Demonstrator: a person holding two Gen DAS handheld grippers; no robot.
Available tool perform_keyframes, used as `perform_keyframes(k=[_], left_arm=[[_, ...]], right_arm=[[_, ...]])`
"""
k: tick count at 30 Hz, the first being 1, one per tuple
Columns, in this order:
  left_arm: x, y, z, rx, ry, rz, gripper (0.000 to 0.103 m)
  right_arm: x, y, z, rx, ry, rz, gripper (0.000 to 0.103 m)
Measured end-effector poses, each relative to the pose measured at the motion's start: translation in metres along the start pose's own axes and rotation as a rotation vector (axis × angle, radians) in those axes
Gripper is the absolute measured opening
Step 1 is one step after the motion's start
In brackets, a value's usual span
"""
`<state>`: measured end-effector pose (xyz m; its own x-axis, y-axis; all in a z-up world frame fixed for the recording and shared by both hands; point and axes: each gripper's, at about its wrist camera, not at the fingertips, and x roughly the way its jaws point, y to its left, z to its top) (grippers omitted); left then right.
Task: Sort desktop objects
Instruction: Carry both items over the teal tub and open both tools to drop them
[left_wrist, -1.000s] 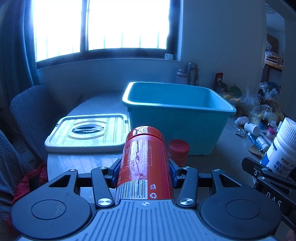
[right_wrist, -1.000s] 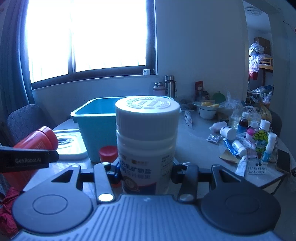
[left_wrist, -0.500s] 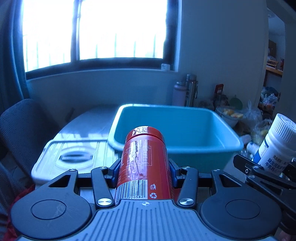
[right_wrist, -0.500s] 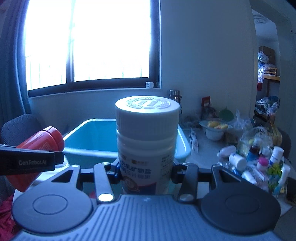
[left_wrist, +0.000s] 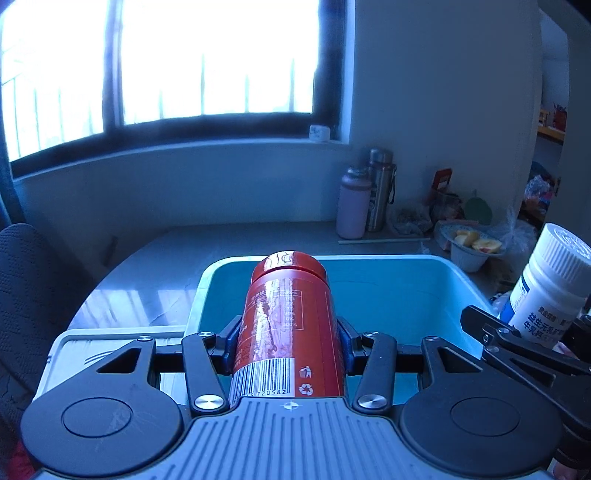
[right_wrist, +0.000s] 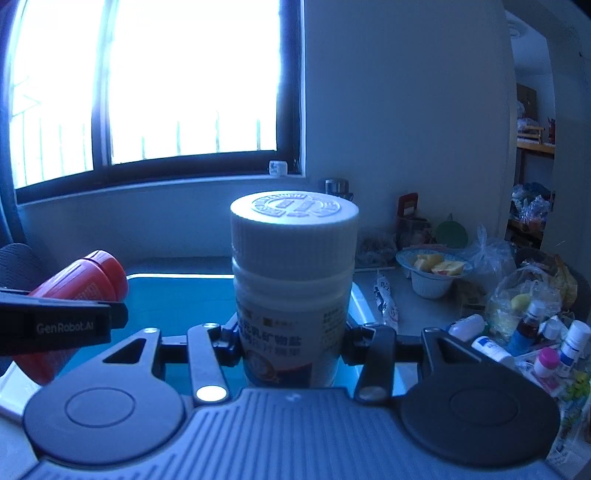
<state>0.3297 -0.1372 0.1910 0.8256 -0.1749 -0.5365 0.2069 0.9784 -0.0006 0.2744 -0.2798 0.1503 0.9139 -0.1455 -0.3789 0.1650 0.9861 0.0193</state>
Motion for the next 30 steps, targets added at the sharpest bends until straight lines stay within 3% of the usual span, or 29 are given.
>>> perform_keyframes(k=[7, 16, 18, 22, 30], left_arm=[[0.052, 0.010, -0.006, 0.006, 0.083, -0.006, 0.050], [0.082, 0.020, -0.017, -0.023, 0.181, -0.044, 0.052], [0.084, 0.020, -0.017, -0.028, 0.196, -0.054, 0.054], [0.079, 0.022, -0.021, -0.020, 0.176, -0.030, 0.069], [0.062, 0.026, -0.025, -0.045, 0.157, -0.017, 0.073]], right_arm=[[0.048, 0.014, -0.007, -0.003, 0.091, -0.015, 0.048], [0.067, 0.018, -0.018, 0.019, 0.180, -0.030, 0.048], [0.068, 0.019, -0.017, 0.029, 0.193, -0.032, 0.054], [0.066, 0.022, -0.014, 0.029, 0.198, -0.076, 0.071], [0.052, 0.023, -0.013, 0.021, 0.173, -0.072, 0.074]])
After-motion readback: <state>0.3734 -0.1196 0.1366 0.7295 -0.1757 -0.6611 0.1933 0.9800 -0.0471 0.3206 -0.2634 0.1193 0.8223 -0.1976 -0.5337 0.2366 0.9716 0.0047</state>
